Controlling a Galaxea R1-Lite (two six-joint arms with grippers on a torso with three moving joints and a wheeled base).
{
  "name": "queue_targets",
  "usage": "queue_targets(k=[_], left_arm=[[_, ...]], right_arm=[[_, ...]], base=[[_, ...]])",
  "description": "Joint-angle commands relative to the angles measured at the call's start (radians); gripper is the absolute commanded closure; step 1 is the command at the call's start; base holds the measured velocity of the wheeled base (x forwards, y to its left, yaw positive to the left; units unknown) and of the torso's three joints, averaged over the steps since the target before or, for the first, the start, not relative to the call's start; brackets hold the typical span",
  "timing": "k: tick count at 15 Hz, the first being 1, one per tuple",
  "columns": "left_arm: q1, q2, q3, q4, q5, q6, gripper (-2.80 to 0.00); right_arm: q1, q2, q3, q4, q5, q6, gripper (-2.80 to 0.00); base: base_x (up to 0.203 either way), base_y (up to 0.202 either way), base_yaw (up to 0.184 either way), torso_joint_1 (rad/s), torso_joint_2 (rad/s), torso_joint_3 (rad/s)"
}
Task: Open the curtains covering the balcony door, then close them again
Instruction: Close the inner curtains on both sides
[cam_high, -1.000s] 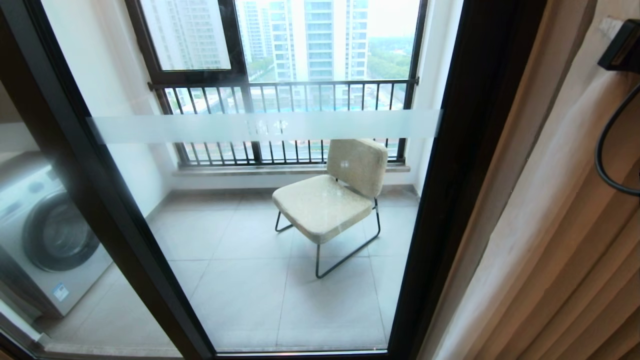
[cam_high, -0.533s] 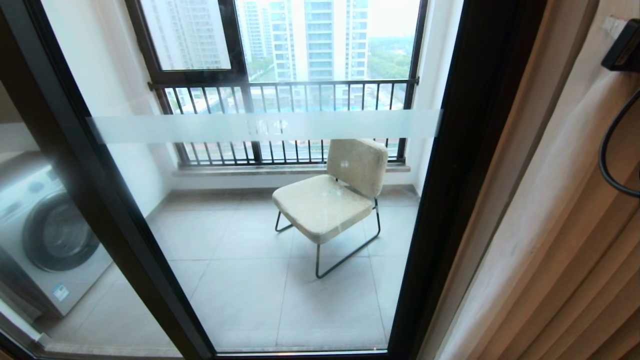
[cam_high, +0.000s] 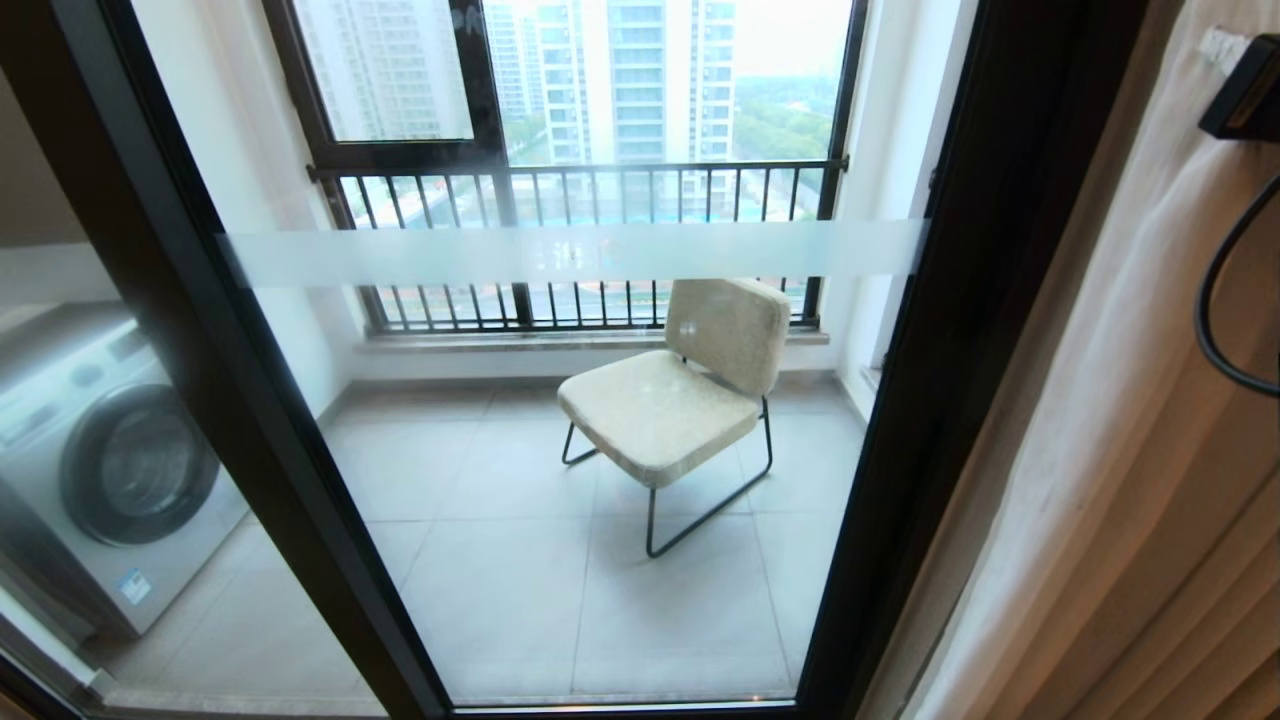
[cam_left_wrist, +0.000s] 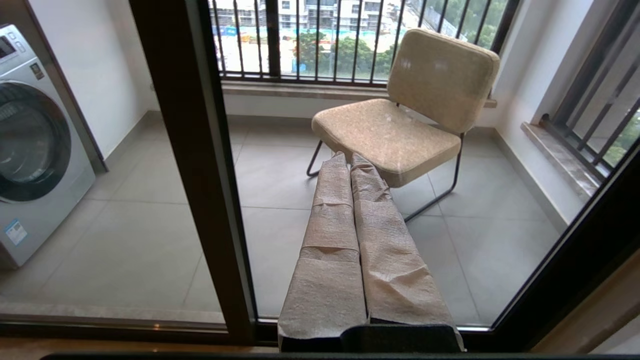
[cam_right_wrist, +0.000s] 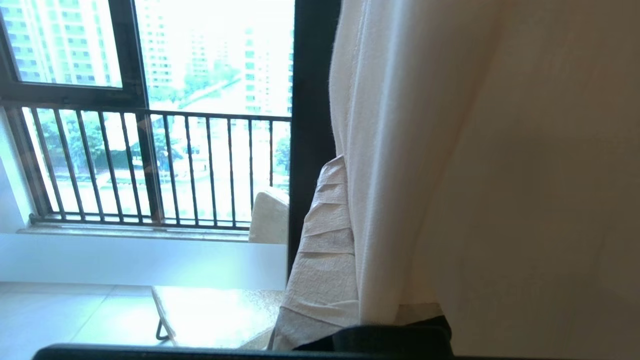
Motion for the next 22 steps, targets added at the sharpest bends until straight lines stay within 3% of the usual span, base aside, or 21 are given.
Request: queue_targets(k=[1,11,22], left_arm=[[0.0,0.0,0.0,0.0,0.0,-0.002,0.0],[0.0,0.0,0.0,0.0,0.0,-0.002,0.0],[0.0,0.0,0.0,0.001,0.0,0.0,0.0]], right_arm=[[0.0,0.002,0.0,-0.002,0.0,-0.001,0.0],[0.003,0.002,-0.007,-0.004,0.001,0.001,0.0],[0.099,0.023,-0.047,0.0,-0.003,-0.003,0.0]], base=[[0.0,0.196,0.0,0.006,0.0,0.007],[0.0,0.194,0.001,0.001,0.0,0.003],[0.0,0.19,0.0,0.002,0.0,0.005]])
